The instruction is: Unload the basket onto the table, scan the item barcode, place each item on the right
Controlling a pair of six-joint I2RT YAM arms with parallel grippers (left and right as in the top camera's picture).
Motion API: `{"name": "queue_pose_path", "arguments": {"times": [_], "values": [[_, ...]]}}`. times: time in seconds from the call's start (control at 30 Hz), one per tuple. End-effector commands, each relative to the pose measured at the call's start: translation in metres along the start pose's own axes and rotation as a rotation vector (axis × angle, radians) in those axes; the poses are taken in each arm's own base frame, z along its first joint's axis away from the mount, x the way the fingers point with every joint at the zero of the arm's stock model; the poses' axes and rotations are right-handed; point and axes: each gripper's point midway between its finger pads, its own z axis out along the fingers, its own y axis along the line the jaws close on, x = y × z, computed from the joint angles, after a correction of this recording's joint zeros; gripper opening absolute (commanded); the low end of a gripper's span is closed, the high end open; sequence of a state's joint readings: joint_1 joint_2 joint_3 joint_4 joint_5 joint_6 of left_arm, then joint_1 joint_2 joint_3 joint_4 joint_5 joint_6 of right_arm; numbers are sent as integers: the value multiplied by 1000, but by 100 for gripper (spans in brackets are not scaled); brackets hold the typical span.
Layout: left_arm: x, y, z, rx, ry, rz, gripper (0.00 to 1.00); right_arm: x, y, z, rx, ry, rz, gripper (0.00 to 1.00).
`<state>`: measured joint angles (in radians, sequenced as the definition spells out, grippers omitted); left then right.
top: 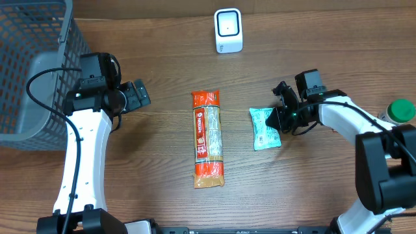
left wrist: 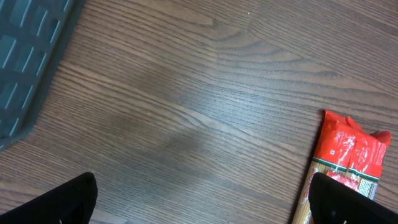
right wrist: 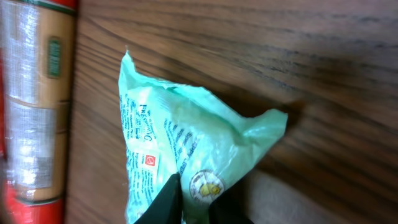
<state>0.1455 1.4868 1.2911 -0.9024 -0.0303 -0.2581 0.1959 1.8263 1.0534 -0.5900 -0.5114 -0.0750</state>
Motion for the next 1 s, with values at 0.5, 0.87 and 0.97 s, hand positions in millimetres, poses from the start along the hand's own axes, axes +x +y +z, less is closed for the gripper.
{"name": "queue_pose_path", "arguments": {"times": [0.5, 0.87, 0.97], "values": [[-1, -2, -1, 6, -4, 13, 100, -77, 71, -173, 107, -498, -111, 3], [-1, -2, -1, 6, -4, 13, 100, -130, 100, -250, 223, -424, -55, 3], [-1, -2, -1, 6, -4, 13, 100, -151, 100, -245, 269, -440, -73, 4]]}}
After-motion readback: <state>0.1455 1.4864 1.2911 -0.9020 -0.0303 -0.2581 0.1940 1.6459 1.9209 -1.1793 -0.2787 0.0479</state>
